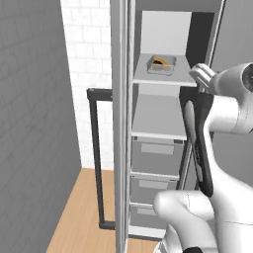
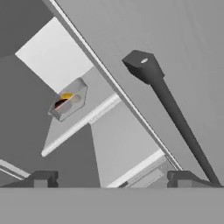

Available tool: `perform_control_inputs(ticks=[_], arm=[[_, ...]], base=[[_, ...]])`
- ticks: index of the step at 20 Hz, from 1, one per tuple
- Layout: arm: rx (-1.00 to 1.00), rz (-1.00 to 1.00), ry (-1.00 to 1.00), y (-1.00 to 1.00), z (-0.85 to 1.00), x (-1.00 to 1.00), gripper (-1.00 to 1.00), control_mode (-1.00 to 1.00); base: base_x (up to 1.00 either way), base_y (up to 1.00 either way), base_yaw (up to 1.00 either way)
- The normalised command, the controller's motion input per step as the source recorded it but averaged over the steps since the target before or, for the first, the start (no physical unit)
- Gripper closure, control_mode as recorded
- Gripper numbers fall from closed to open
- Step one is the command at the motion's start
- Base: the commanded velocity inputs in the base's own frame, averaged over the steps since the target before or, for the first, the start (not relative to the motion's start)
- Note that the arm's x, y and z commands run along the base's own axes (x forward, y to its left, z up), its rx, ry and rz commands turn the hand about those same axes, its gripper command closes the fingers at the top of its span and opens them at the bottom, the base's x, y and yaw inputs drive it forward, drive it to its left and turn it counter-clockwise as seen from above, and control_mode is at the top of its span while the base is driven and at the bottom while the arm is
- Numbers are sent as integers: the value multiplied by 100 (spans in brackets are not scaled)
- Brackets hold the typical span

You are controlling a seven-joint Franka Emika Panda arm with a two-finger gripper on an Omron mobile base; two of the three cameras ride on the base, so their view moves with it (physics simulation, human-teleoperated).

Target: Take the meat container that has the fish and place it on the second highest rack of the freezer. Then take the vegetable container that has the bell pepper and corn and place it on the highest rack of the freezer.

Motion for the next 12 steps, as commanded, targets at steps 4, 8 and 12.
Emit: perform_control_inputs(ticks=[4, 8, 12], arm=[[0, 18, 19, 46, -38, -95, -100, -100], [0, 17, 25, 32, -46, -53, -100, -100], [0, 3, 8, 22, -37, -71, -100, -100]], base=[[0, 0, 0], [0, 0, 0], [0, 0, 0]])
